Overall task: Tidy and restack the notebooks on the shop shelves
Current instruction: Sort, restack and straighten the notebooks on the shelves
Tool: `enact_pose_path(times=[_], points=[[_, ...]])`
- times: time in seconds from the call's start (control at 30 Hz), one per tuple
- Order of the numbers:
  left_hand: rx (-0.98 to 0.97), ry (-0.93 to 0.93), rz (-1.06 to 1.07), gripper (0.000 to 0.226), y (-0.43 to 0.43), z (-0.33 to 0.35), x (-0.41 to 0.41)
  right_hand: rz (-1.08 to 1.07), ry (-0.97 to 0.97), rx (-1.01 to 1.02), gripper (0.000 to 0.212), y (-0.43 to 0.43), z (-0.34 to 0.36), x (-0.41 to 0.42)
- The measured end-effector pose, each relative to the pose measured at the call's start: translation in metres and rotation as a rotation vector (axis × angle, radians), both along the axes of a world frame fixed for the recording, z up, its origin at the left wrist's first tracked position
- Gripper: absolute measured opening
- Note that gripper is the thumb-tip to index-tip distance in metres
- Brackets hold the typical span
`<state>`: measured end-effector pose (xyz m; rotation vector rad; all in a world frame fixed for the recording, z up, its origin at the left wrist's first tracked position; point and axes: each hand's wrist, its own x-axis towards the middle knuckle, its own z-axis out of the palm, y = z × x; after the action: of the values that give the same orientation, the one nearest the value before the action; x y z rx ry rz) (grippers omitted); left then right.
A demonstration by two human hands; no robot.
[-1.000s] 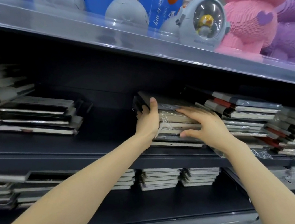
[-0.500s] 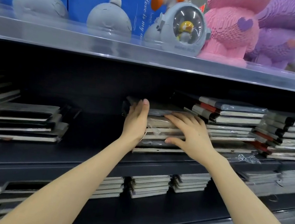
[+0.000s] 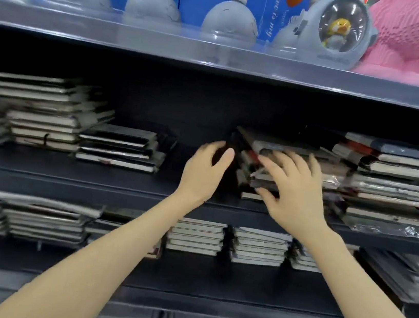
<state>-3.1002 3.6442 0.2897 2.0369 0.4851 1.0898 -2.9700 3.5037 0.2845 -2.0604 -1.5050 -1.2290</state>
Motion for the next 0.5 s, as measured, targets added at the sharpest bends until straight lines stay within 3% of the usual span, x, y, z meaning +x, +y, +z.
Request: enact_pose_path(times=[0.13, 0.3, 0.5], points=[[0.237, 0.163, 0.304, 0.038, 0.043, -0.018, -0.068, 0.182, 0.011, 0.041, 0.042, 0.046, -0.015, -0.053], [0.457, 0.308, 0.546, 0.033, 0.111, -0.027, -0.143, 0.234, 0.384, -0.137, 0.046, 0.109, -0.01, -0.093], [0.384, 0.431, 0.52, 0.043, 0.166, -0.028, -0.181, 0.322, 0.65, -0.245, 0.061, 0.198, 0.002, -0.112]])
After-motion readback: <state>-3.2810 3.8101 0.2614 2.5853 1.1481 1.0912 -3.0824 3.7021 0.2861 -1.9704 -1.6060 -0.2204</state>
